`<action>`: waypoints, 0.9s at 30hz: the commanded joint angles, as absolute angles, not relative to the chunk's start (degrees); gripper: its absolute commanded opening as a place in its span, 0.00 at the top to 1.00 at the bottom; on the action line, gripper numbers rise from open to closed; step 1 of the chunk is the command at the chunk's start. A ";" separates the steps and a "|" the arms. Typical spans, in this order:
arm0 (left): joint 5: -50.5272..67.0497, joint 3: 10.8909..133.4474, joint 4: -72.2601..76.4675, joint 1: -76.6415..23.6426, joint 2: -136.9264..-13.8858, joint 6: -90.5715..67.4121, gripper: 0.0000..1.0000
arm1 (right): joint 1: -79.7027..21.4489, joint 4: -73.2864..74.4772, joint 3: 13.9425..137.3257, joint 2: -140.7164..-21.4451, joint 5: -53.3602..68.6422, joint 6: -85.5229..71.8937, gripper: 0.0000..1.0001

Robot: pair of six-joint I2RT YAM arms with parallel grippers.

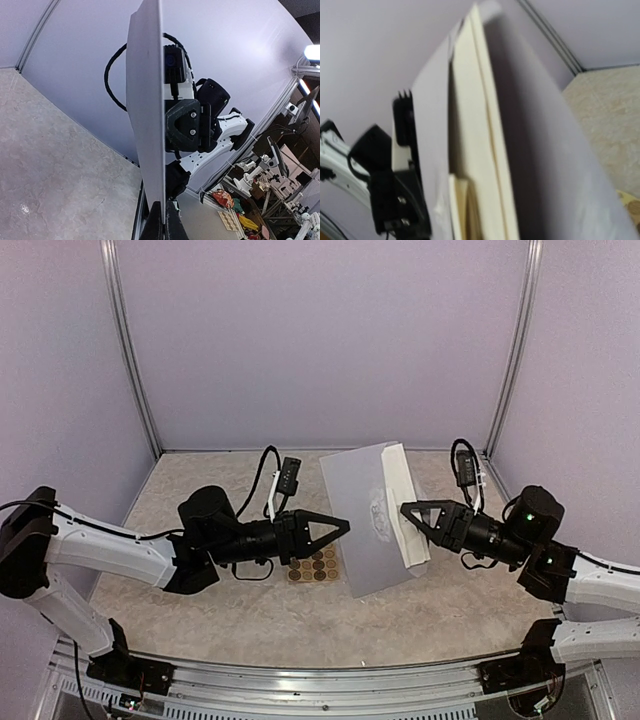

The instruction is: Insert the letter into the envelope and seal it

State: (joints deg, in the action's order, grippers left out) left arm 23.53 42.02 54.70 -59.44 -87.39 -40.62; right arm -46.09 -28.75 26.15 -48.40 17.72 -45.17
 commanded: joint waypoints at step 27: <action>25.89 41.96 54.23 -59.15 -85.44 -39.06 0.96 | -42.65 -23.97 27.33 -48.31 30.94 -43.60 1.00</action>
State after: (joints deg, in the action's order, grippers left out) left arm 24.91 41.36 53.93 -59.18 -85.45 -39.97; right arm -42.98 -19.20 27.49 -46.98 27.27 -42.28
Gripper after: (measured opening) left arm 0.010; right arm 0.002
